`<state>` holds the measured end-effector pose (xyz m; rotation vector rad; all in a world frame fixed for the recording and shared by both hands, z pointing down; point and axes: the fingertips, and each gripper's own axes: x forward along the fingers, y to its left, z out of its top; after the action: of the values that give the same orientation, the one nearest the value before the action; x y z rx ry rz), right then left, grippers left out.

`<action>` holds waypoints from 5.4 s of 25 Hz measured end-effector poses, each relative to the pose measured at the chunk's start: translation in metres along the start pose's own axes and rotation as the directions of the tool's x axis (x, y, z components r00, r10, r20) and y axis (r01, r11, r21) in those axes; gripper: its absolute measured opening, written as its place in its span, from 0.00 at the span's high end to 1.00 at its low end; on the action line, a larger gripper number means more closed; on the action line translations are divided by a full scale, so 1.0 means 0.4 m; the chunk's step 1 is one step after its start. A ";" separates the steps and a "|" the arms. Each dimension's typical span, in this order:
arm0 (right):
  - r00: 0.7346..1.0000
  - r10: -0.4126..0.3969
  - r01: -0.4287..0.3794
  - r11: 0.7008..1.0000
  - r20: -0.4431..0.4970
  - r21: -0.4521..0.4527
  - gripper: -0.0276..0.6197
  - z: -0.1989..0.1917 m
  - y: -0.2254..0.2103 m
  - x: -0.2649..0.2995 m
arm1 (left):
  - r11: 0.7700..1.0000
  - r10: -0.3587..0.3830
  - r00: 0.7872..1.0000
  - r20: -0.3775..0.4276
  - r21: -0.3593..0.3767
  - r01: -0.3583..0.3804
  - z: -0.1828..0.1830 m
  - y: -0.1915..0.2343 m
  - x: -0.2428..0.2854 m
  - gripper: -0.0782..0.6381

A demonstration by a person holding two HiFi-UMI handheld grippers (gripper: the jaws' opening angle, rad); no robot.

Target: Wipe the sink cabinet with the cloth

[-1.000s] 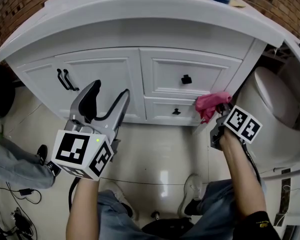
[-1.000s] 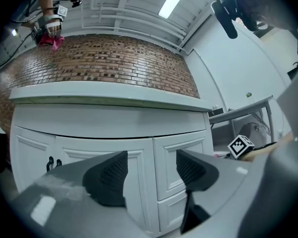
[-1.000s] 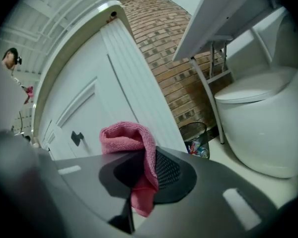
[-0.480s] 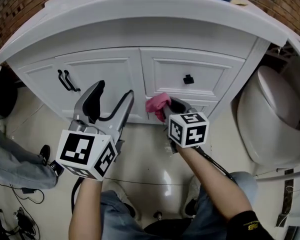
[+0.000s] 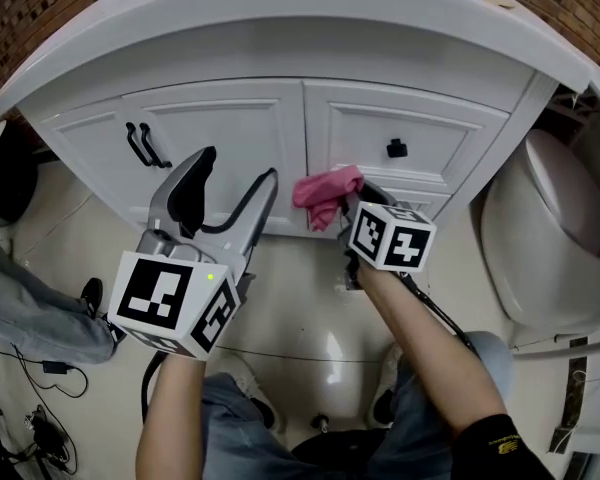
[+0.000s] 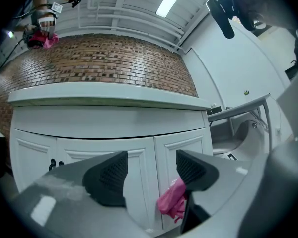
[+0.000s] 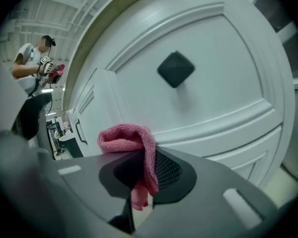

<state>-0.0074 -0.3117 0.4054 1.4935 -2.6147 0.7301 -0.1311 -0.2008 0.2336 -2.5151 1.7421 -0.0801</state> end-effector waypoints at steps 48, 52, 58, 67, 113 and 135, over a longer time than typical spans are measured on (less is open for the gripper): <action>0.960 -0.275 0.280 0.931 -0.053 0.235 0.88 -0.033 -0.437 -0.207 | 0.991 -0.121 0.989 -0.079 0.052 0.126 -0.059 -0.083 -0.020 0.46; 0.947 -0.318 0.320 0.928 -0.041 0.191 0.88 -0.034 -0.489 -0.229 | 0.993 -0.114 0.991 -0.066 0.034 0.117 -0.060 -0.077 -0.020 0.46; 0.992 -0.014 0.029 0.993 -0.125 0.116 0.88 -0.134 -0.211 -0.058 | 0.996 -0.079 0.994 -0.075 0.027 0.081 -0.073 -0.045 -0.018 0.46; 0.962 0.182 -0.176 0.983 -0.202 0.047 0.88 -0.242 0.099 0.129 | 0.999 -0.047 0.995 -0.088 0.016 0.048 -0.082 -0.023 -0.036 0.46; 0.985 -0.007 0.053 0.962 -0.172 0.266 0.88 -0.269 -0.161 0.031 | 0.999 -0.037 0.998 -0.045 -0.041 0.035 -0.046 0.004 -0.031 0.46; 0.973 -0.042 0.093 0.971 -0.229 0.220 0.88 -0.367 -0.211 -0.013 | 0.995 -0.097 0.993 -0.061 -0.005 0.097 -0.044 -0.102 0.034 0.46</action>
<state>0.0368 -0.2820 0.5661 1.4466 -2.3676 1.1536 -0.0898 -0.1999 0.2551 -2.6251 1.6401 -0.1625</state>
